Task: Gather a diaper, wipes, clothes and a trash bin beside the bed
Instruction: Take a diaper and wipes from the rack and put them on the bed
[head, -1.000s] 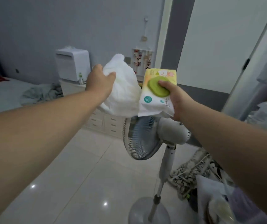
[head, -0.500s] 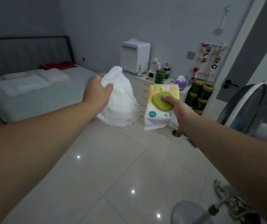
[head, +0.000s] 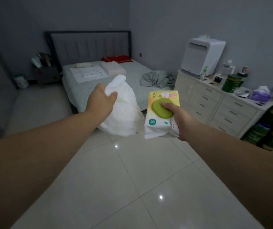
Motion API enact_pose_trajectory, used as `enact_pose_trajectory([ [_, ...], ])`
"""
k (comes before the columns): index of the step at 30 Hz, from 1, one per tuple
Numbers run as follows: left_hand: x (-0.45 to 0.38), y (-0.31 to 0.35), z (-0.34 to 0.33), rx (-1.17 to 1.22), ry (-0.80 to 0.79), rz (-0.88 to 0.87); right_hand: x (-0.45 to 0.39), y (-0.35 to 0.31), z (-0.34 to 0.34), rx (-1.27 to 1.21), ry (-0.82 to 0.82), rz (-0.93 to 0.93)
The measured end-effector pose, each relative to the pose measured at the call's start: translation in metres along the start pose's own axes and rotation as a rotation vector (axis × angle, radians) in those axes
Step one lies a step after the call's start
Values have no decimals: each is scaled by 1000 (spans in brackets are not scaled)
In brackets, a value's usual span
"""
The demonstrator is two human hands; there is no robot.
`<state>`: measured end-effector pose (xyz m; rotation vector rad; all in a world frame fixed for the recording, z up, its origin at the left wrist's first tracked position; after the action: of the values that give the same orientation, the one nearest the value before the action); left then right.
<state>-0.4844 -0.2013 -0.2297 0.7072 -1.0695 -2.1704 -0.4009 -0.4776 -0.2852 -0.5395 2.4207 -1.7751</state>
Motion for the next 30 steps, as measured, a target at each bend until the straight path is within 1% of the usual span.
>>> enact_pose_trajectory([
  [3, -23, -23, 12, -23, 41, 61, -33, 16, -28, 21, -45, -25],
  [8, -64, -48, 13, -61, 90, 109, -91, 33, -63, 27, -113, -31],
  [17, -177, -75, -14, -89, 196, 270, -232, 42, -117, -9, -266, -114],
  [23, -238, -97, -8, -86, 254, 302, -294, 43, -156, -58, -307, -169],
  [26, -274, -118, 1, -99, 264, 327, -324, 53, -192, -39, -330, -184],
  [30, -322, -152, 18, -74, 281, 310, -356, 74, -248, -49, -357, -209],
])
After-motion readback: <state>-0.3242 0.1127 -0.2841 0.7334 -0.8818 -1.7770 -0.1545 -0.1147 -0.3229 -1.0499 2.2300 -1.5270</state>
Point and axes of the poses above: each hand's wrist, its own x-axis away from the middle knuckle, its own z-axis out of the back of the hand, y = z × x, the point moved 5 cm from there along -x, towards the middle knuckle, and after that the axes turned 15 degrees about z, right-handed, at the moved point
